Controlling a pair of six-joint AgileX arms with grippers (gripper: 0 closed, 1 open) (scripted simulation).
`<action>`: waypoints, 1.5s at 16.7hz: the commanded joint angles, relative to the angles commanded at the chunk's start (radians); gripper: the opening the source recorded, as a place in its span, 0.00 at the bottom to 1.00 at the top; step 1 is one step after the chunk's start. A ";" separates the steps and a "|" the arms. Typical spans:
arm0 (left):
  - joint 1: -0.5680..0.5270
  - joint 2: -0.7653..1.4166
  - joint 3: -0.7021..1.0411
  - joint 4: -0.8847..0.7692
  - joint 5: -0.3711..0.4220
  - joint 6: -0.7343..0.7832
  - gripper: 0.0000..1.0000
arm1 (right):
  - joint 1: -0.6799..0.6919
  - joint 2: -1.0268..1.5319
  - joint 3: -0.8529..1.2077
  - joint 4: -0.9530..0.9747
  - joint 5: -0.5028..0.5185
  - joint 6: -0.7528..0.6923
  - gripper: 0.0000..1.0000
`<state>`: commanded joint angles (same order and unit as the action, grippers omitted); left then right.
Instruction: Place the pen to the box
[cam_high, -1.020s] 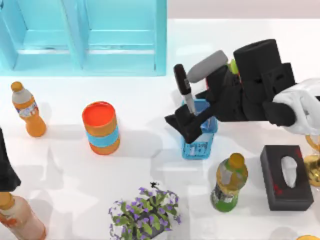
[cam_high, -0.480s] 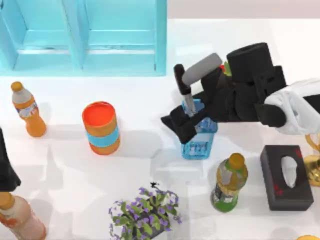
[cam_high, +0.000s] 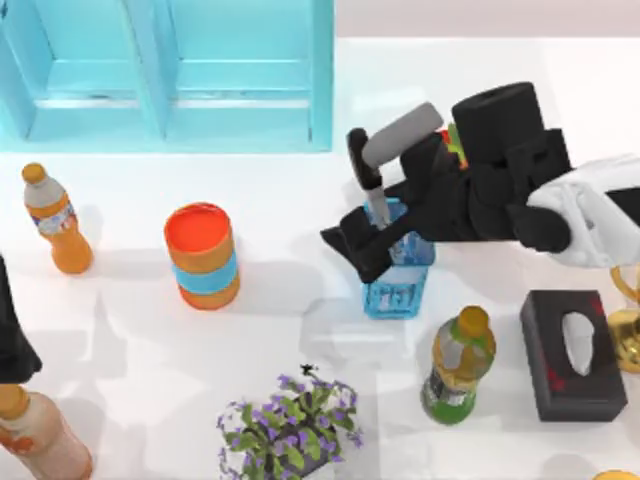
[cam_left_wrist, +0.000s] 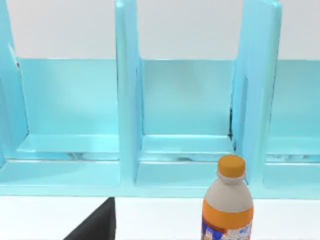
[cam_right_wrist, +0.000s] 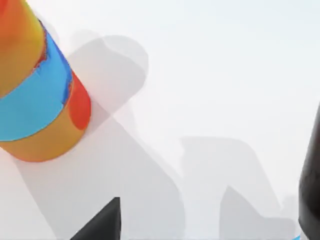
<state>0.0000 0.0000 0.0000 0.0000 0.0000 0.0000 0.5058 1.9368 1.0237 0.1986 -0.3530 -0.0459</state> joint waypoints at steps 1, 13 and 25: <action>0.000 0.000 0.000 0.000 0.000 0.000 1.00 | 0.000 0.000 0.000 0.000 0.000 0.000 0.17; 0.000 0.000 0.000 0.000 0.000 0.000 1.00 | 0.002 -0.007 0.008 -0.002 -0.002 0.002 0.00; 0.000 0.000 0.000 0.000 0.000 0.000 1.00 | -0.213 -0.258 0.192 -0.496 -0.193 -0.212 0.00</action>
<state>0.0000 0.0000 0.0000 0.0000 0.0000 0.0000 0.2930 1.6785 1.2161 -0.2978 -0.5458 -0.2579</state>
